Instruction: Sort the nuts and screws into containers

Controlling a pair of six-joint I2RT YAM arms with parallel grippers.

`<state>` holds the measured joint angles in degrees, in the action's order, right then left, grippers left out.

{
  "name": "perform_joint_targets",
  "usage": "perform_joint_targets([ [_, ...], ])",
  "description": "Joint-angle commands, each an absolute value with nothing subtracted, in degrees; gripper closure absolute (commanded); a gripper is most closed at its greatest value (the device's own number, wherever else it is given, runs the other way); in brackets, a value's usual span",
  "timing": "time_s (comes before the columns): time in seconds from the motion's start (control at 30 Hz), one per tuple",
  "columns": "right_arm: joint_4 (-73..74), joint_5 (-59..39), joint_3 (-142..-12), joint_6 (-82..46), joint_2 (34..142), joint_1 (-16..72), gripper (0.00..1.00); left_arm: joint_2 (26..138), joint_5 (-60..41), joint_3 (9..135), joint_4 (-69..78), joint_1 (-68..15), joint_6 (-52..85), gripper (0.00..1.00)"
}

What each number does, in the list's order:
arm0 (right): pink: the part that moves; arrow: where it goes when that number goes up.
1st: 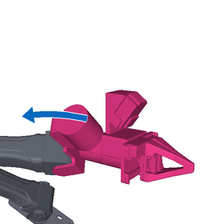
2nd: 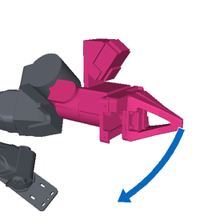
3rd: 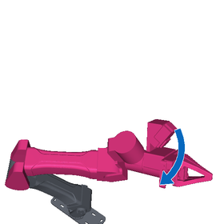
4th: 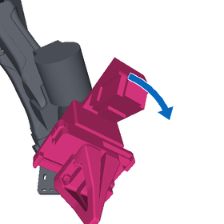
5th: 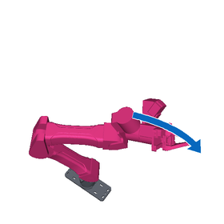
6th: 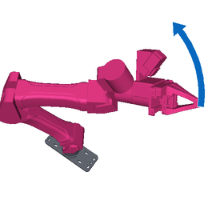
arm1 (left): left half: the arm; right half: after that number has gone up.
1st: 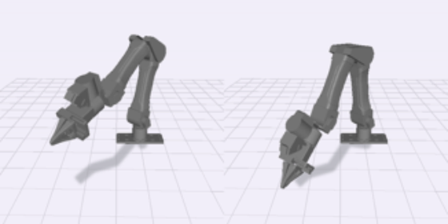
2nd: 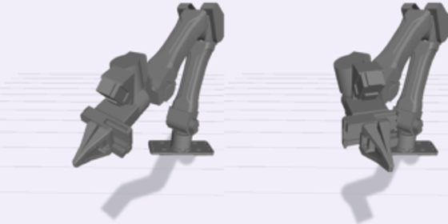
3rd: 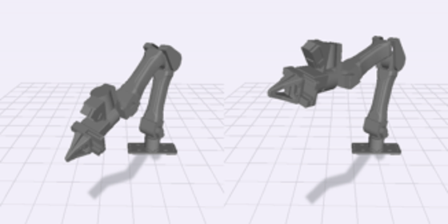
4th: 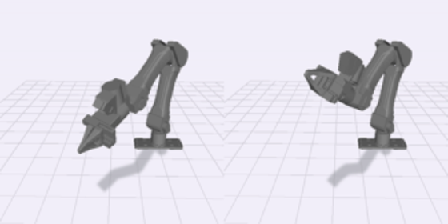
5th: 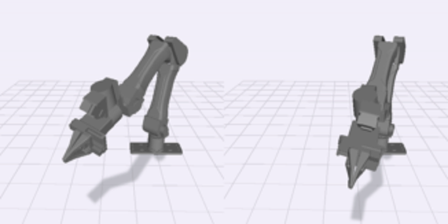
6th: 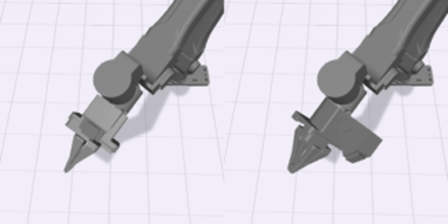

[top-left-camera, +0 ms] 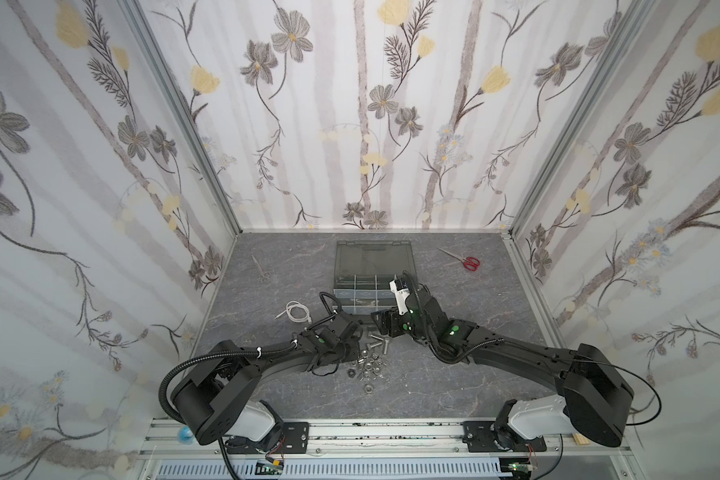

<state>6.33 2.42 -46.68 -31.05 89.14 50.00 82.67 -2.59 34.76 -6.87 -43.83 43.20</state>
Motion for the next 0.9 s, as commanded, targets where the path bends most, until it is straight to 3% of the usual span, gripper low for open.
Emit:
perform_joint_targets([
  [0.0, 6.9, 3.2, -48.2, -31.2, 89.2, 50.2, 0.24, 83.4, -0.4, 35.6, -7.6, -43.9, 42.1, 0.78],
  [0.23, 8.6, 5.6, -44.3, -32.2, 84.7, 50.2, 0.24, 84.6, 0.2, 36.1, -7.6, -44.6, 41.8, 0.82],
  [0.87, 4.8, 6.7, -46.7, -32.2, 85.0, 50.2, 0.24, 81.4, -0.9, 37.9, -7.6, -44.6, 40.6, 0.87],
])
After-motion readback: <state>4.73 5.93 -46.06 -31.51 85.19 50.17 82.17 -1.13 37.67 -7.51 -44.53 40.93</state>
